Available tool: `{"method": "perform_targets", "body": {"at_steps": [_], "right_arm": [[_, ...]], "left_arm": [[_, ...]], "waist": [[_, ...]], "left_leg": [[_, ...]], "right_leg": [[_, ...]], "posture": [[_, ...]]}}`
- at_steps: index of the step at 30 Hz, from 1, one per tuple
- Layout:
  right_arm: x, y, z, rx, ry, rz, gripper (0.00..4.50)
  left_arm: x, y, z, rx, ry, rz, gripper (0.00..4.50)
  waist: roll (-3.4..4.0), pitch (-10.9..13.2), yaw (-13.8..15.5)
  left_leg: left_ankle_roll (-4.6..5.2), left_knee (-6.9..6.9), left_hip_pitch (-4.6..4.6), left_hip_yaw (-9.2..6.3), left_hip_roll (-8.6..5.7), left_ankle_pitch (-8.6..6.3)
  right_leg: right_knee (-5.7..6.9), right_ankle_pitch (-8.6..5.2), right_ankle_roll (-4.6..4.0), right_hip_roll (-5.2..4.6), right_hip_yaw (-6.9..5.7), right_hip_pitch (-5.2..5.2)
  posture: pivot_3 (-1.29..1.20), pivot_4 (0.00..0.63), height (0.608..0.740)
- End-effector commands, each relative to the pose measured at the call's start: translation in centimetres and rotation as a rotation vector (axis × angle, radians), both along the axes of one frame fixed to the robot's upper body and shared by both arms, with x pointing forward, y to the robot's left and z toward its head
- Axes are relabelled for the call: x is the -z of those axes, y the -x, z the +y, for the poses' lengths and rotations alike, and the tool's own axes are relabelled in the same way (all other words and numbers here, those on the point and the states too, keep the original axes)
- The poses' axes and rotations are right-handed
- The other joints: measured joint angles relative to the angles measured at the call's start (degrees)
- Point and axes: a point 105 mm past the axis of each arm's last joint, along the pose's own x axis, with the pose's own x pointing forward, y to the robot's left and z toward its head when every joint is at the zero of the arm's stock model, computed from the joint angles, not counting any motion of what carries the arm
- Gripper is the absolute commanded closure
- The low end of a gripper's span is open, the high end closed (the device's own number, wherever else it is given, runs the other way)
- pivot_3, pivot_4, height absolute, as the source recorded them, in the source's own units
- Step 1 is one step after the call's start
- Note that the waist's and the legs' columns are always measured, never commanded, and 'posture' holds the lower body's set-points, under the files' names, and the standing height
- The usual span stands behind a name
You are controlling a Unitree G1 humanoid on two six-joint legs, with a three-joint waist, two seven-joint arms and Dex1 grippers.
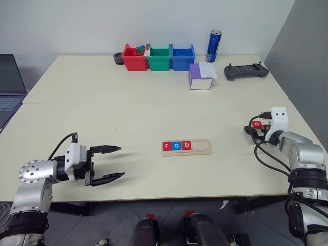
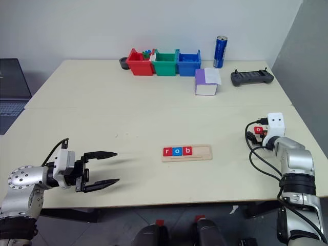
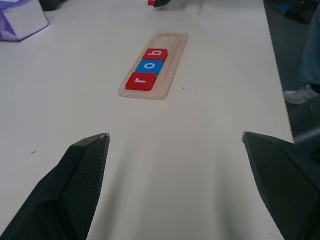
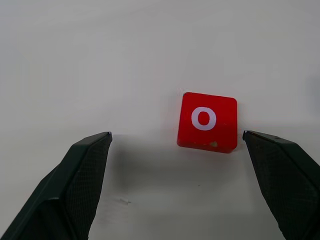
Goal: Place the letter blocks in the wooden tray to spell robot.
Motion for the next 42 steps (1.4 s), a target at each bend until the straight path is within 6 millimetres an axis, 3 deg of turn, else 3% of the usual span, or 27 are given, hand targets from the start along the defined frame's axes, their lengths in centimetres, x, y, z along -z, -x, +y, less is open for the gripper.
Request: {"method": "perform_targets", "body": {"at_steps": [1, 5, 8, 11, 14, 16, 20, 27, 34, 37, 42], "right_arm": [[-1.8, -0.9, -0.1, 0.02, 0.024, -0.066, 0.04], [-1.2, -1.6, -0.2, 0.044, 0.038, -0.058, 0.04], [-0.5, -1.6, -0.5, 0.088, 0.04, -0.029, 0.57], [-0.6, -1.3, -0.3, 0.094, 0.022, -0.028, 1.63], [-1.9, -0.8, 0.6, 0.072, 0.021, -0.066, 2.79], [-3.0, -0.2, 1.6, 0.053, 0.029, -0.092, 3.06], [-3.9, 1.6, 4.2, 0.044, 0.038, -0.125, 3.06], [-3.0, 6.1, 7.6, 0.067, 0.012, -0.09, 3.06], [-1.2, 6.6, 9.1, 0.016, -0.011, -0.027, 3.06], [-0.7, 6.6, 9.2, -0.011, 0.0, -0.005, 2.01], [-2.0, 5.8, 7.7, -0.055, 0.038, -0.019, 0.23]], "left_arm": [[-0.6, 0.1, -0.1, 0.014, -0.01, -0.028, 0.0], [-0.6, 0.0, -0.2, 0.014, -0.01, -0.029, 0.0], [-0.6, 0.0, -0.2, 0.015, -0.01, -0.03, 0.0], [-0.7, 0.0, -0.1, 0.013, -0.01, -0.031, 0.0], [-0.7, 0.1, 0.0, 0.013, -0.013, -0.027, 0.0], [-0.7, 0.0, 0.1, 0.013, -0.014, -0.026, 0.0], [-0.6, -0.2, 0.0, 0.02, -0.015, -0.023, 0.0], [-0.7, -0.7, -0.1, 0.038, -0.014, -0.02, 0.0], [-0.6, -0.9, -0.4, 0.055, -0.011, -0.014, 0.0], [-0.5, -0.9, -0.3, 0.051, -0.01, -0.014, 0.0], [-0.4, -0.8, -0.3, 0.047, -0.01, -0.014, 0.0]], "waist": [[0.0, 0.0, 0.0], [0.0, 0.0, 0.0], [0.0, 0.0, 0.0], [0.0, 0.0, 0.0], [0.0, 0.0, 0.1], [0.0, 0.0, 0.1], [-0.01, 0.0, 0.0], [-0.02, 0.0, 0.1], [-0.04, 0.0, 0.1], [-0.04, 0.0, 0.1], [-0.05, 0.0, 0.1]], "left_leg": [[0.0, 0.0, 0.0, 0.0, 0.0, 0.0], [0.0, 0.0, 0.0, 0.0, 0.0, 0.0], [0.0, 0.0, -0.01, 0.0, 0.0, 0.0], [0.0, 0.01, 0.0, 0.0, 0.0, 0.0], [0.0, 0.01, -0.01, -0.01, 0.0, 0.0], [0.0, -0.01, -0.02, -0.01, 0.0, 0.0], [0.0, -0.04, -0.01, -0.01, 0.02, 0.0], [-0.01, -0.09, -0.06, -0.07, 0.01, 0.0], [0.0, -0.07, -0.04, -0.07, 0.01, 0.0], [0.0, -0.11, -0.04, -0.08, 0.01, -0.01], [0.0, -0.1, -0.06, -0.07, -0.02, -0.01]], "right_leg": [[0.0, 0.0, 0.0, 0.0, -0.01, 0.0], [0.0, 0.0, 0.0, 0.0, -0.01, 0.0], [0.0, 0.0, 0.0, 0.0, 0.0, 0.0], [0.0, 0.0, 0.0, 0.0, 0.0, 0.01], [0.0, 0.0, 0.0, -0.01, 0.0, 0.01], [0.0, 0.0, 0.0, -0.01, 0.0, 0.0], [0.0, 0.0, 0.0, 0.0, 0.0, -0.02], [-0.03, -0.03, 0.06, -0.01, -0.04, -0.03], [-0.05, -0.03, 0.09, 0.0, -0.05, -0.02], [-0.06, -0.05, 0.11, 0.01, -0.07, -0.03], [-0.09, -0.06, 0.13, 0.0, -0.05, -0.03]], "posture": [[0.0, 0.15, 0.74], [0.0, 0.15, 0.74], [0.0, 0.15, 0.74], [0.0, 0.15, 0.74], [0.0, 0.15, 0.74], [0.0, 0.15, 0.74], [0.0, 0.15, 0.74], [0.0, 0.15, 0.74], [0.0, 0.15, 0.74], [0.0, 0.15, 0.74], [0.0, 0.15, 0.74]]}}
